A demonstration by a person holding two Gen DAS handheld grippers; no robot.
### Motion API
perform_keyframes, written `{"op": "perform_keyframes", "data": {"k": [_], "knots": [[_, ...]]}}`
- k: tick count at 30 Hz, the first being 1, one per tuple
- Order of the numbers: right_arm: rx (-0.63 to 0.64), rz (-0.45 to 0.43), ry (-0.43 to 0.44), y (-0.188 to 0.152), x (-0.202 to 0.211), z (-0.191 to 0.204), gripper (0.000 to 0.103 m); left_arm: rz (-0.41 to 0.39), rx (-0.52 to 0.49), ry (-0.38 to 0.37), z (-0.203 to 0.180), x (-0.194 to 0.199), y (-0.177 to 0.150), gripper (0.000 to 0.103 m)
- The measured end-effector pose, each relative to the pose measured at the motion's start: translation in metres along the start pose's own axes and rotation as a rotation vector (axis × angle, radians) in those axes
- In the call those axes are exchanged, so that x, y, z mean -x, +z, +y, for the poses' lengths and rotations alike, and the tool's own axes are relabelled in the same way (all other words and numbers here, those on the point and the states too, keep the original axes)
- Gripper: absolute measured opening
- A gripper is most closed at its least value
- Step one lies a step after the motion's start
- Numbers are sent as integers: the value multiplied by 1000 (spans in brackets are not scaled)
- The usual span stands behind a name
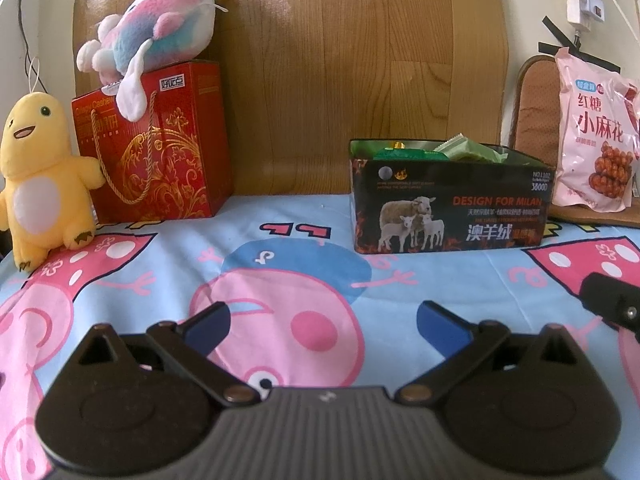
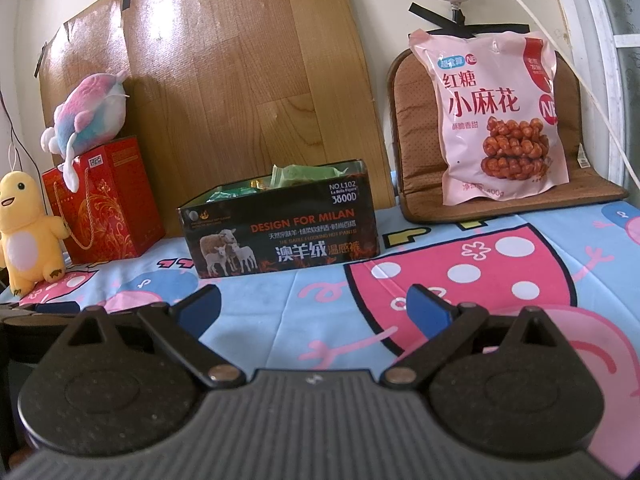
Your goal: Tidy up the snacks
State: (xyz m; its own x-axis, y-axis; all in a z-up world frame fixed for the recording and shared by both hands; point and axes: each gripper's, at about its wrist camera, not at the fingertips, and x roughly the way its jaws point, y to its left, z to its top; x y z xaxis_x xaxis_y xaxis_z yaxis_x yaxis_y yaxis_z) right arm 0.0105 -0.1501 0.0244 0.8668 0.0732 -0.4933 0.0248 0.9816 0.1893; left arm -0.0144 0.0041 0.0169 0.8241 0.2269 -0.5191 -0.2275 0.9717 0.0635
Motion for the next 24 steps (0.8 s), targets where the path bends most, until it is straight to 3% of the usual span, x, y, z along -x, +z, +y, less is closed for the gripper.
{"op": "perform_keyframes", "data": {"k": [24], "knots": [[1,1,2,0,0,0,100,0,-7,-3,0,0,-1,103]]}}
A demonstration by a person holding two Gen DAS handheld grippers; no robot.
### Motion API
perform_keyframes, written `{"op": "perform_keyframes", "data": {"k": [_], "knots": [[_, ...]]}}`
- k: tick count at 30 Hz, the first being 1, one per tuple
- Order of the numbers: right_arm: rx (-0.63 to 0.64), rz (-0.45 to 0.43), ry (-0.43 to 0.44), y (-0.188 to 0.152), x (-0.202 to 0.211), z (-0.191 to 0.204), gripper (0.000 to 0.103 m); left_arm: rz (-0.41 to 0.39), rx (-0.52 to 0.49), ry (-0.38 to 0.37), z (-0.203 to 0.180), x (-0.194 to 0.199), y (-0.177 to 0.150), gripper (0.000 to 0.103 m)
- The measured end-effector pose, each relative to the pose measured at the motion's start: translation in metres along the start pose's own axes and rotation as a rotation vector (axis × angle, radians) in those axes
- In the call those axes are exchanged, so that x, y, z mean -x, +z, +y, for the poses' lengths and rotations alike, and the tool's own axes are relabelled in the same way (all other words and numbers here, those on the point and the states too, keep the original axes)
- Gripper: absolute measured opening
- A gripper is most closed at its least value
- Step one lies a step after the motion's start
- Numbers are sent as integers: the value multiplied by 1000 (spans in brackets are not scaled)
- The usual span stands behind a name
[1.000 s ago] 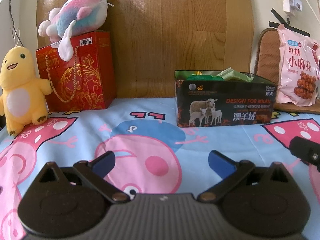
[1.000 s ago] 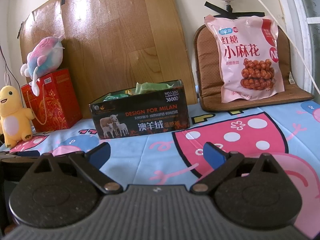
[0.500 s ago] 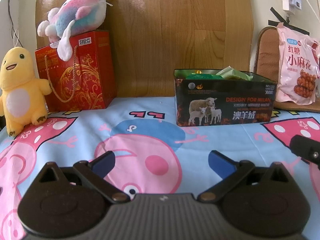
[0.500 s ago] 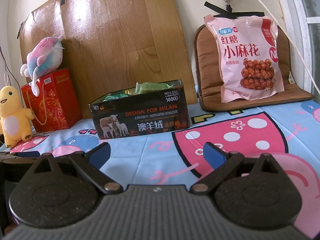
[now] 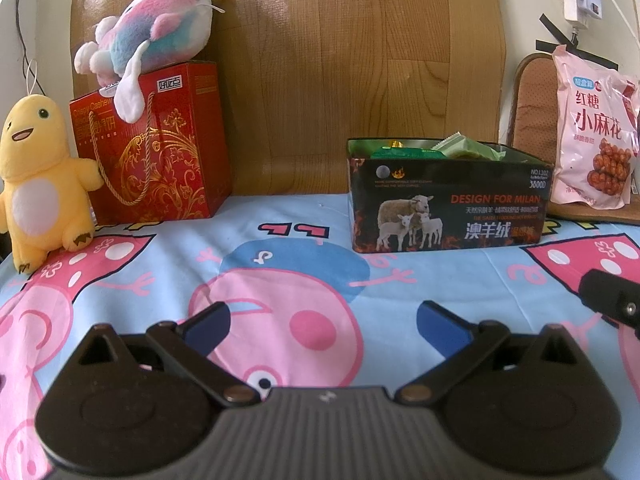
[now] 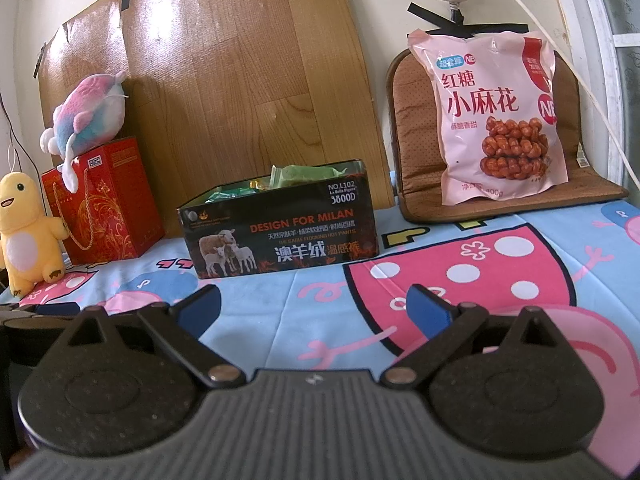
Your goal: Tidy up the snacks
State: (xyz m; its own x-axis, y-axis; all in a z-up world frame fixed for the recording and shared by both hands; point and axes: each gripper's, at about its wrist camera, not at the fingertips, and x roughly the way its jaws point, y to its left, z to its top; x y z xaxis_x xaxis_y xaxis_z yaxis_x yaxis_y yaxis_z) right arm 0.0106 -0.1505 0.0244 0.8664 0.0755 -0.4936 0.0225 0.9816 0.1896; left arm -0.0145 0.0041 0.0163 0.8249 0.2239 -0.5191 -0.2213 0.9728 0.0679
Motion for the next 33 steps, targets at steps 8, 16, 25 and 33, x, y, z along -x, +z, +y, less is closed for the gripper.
{"op": "perform_keyframes", "data": {"k": [8,16,25,33], "knots": [[0,0,0,0,0,0,100,-6,-11,-5,-1,1,0,103],[0,1,-1,0,0,0,100,-23,-38,10,-5,3,-1,103],[-2,-1,-1,0,0,0,100,-23,-32,7,-3,2,0,103],[-3,-1,-3,-1,0,0,100,-24,-42,9,-4,4,0,103]]}}
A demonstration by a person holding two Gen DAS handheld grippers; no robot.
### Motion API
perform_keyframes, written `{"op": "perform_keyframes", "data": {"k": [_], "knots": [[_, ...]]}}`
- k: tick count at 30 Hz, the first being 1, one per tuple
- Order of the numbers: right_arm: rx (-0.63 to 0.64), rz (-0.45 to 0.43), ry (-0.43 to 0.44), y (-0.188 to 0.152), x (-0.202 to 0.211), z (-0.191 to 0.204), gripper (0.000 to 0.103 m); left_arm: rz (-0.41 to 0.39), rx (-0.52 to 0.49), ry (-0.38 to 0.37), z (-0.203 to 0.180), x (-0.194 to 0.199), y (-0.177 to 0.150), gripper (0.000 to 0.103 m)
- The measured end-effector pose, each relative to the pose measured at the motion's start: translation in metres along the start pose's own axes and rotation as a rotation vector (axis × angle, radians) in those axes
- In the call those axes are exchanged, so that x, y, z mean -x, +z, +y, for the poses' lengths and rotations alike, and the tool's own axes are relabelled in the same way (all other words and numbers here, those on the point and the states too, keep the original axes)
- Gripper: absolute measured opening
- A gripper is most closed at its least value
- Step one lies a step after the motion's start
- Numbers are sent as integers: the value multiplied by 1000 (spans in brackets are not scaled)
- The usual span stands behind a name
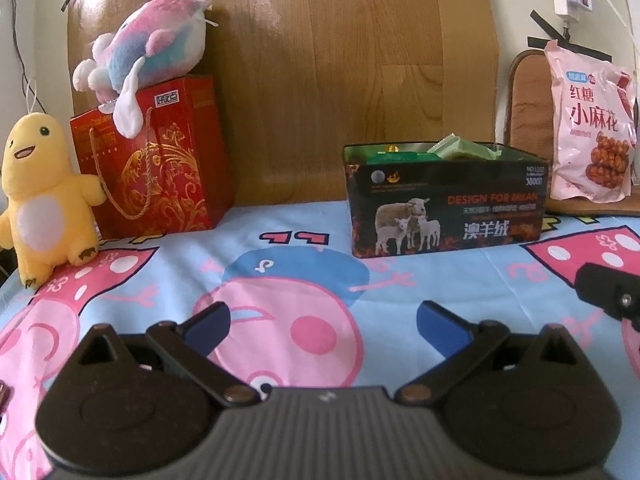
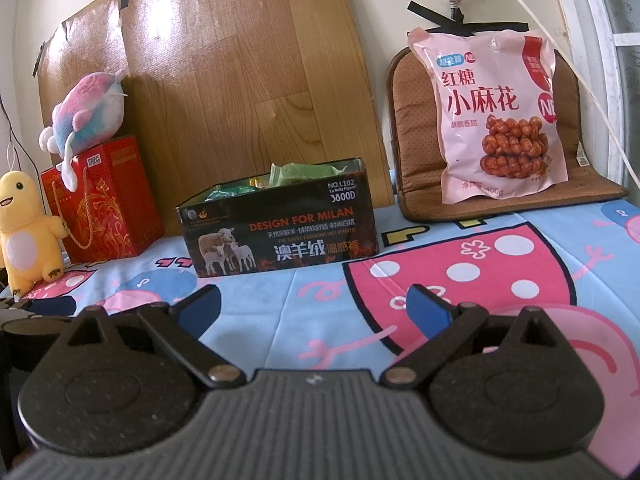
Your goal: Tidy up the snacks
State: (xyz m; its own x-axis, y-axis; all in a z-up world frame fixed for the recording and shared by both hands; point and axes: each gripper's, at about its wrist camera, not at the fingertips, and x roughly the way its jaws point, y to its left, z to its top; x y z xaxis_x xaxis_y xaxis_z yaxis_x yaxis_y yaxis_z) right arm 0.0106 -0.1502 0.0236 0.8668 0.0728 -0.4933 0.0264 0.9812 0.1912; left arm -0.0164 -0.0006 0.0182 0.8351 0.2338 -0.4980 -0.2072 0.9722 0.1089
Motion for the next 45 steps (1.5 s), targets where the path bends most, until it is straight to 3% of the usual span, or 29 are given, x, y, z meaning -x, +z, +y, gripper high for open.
{"op": "perform_keyframes", "data": {"k": [45], "knots": [[1,3,-1,-1,0,-1,100,24,5,2,3,-4,1,103]]}}
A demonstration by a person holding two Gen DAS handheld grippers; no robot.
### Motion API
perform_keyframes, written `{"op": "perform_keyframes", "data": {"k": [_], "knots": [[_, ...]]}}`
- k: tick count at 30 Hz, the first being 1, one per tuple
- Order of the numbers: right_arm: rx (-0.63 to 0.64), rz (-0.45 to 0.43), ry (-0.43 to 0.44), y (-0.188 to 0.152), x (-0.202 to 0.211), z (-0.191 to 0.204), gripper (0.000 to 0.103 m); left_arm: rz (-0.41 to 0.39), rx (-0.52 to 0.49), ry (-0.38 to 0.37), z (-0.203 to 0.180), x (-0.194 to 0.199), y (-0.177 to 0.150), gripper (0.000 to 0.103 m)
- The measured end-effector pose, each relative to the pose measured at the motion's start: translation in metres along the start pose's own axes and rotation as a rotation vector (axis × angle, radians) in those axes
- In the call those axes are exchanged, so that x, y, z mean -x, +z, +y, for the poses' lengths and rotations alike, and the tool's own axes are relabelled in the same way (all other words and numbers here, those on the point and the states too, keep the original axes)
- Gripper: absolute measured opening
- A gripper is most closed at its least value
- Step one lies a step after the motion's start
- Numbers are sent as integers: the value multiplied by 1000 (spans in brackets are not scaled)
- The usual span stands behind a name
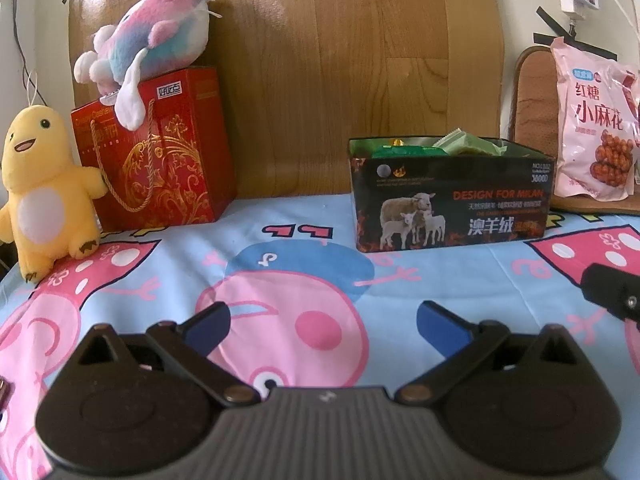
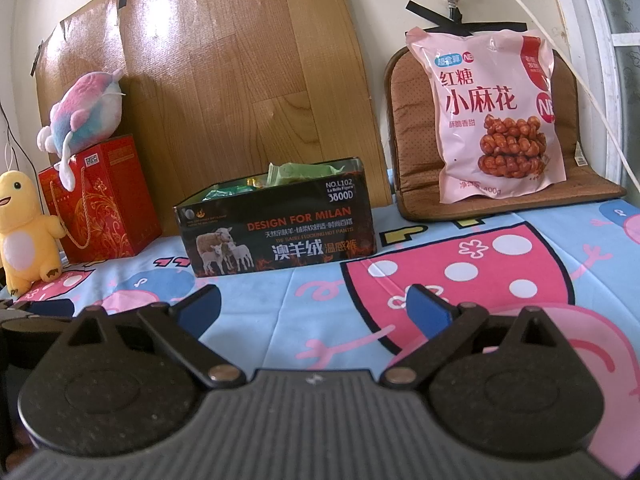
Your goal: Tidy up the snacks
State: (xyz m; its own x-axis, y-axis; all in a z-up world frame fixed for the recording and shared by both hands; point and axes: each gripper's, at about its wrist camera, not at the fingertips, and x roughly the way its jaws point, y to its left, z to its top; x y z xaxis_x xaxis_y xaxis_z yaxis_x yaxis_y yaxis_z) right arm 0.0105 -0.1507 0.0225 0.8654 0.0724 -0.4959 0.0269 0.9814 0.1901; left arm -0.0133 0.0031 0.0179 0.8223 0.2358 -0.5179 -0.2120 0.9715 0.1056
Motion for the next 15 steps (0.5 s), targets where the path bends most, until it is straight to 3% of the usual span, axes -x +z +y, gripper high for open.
{"op": "perform_keyframes", "data": {"k": [15], "knots": [[0,1,2,0,0,-1,100,-14,-4,-7,-1,2,0,103]]}}
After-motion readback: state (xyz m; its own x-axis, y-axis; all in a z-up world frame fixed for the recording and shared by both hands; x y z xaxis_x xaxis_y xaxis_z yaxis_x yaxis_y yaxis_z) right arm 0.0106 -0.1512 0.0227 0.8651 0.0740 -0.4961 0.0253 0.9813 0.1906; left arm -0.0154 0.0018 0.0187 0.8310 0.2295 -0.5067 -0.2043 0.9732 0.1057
